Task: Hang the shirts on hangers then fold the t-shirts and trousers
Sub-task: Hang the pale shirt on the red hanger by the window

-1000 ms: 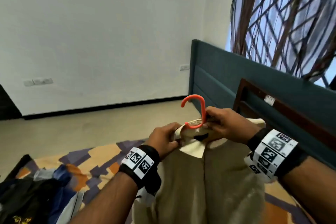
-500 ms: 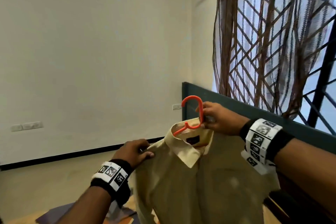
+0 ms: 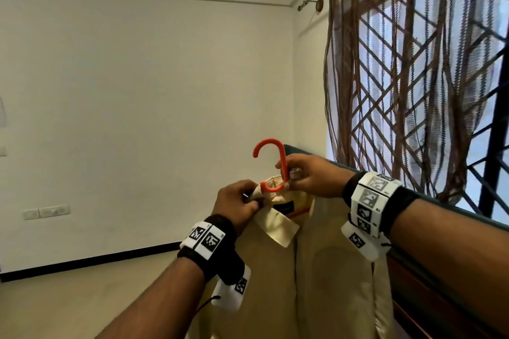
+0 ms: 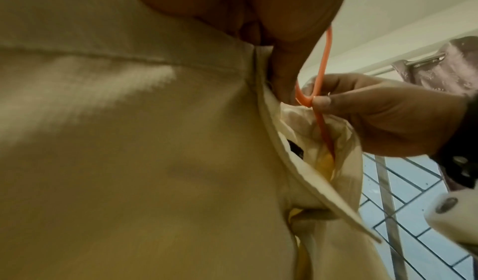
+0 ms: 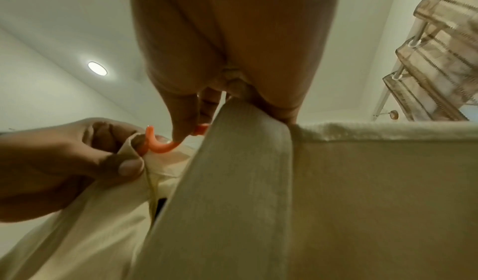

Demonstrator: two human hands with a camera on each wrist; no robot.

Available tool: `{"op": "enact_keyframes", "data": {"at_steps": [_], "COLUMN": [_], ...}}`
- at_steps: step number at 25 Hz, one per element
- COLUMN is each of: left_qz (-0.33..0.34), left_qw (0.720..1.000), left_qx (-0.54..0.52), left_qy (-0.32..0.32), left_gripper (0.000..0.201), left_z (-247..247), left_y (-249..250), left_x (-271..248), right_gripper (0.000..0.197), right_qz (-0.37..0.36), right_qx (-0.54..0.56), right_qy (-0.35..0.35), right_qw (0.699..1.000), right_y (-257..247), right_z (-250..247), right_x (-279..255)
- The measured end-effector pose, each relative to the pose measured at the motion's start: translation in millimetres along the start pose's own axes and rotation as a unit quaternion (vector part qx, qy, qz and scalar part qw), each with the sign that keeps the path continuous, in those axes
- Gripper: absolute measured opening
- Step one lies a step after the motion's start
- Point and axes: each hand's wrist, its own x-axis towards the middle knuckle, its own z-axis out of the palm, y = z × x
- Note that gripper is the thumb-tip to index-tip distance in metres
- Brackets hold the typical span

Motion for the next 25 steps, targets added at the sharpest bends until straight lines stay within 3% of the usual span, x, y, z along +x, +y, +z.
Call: {"op": "enact_keyframes", "data": {"at_steps": [4, 6, 8, 13, 17, 19, 22, 25], "left_qz": [0.018, 0.027, 0.035, 0.003, 0.066, 0.091, 0.115, 0.118], "left_qw": [0.996, 0.992, 0.990, 0.993, 0.993, 0.994, 0.992, 0.991], "left_qx": [0.052, 0.091, 0.120, 0.041, 0.004, -0.002, 0.018, 0.028], "left_qy": [0.074, 0.078, 0.072, 0.113, 0.101, 0.052, -0.050, -0.049], "left_gripper": [0.017, 0.020, 0.021, 0.018, 0.018, 0.015, 0.015, 0.009], "left_z": [-26.7, -40.1, -47.7, -53.1, -33.4, -27.3, -5.4, 56.7], "left_y": [8.5, 10.1, 14.4, 26.9, 56.6, 65.0, 74.9, 108.4], "left_x": [31.6, 45.2, 55.5, 77.8, 105.0, 127.3, 160.3, 182.3], "right_gripper": [0.059, 0.045, 0.013, 0.004, 0.016, 0.017, 0.012, 0.010], "right_qz": [0.028, 0.035, 0.028, 0.055, 0.093, 0.110, 0.153, 0.240], "right_qx": [0.035, -0.021, -0.104, -0.225, -0.389, -0.475, -0.567, -0.632], "right_qy": [0.013, -0.008, 0.002, -0.015, 0.016, 0.063, 0.106, 0.090], "right_qw": [0.999, 0.999, 0.994, 0.973, 0.916, 0.871, 0.802, 0.731], "right_y": [12.8, 26.7, 36.5, 37.9, 37.7, 39.6, 35.3, 23.8], "right_z": [-40.1, -62.1, -77.4, -97.8, -137.8, -173.7, -230.7, -276.0], "right_x": [-12.5, -23.8, -29.7, -20.0, -19.7, -34.6, -81.8, -142.2]}}
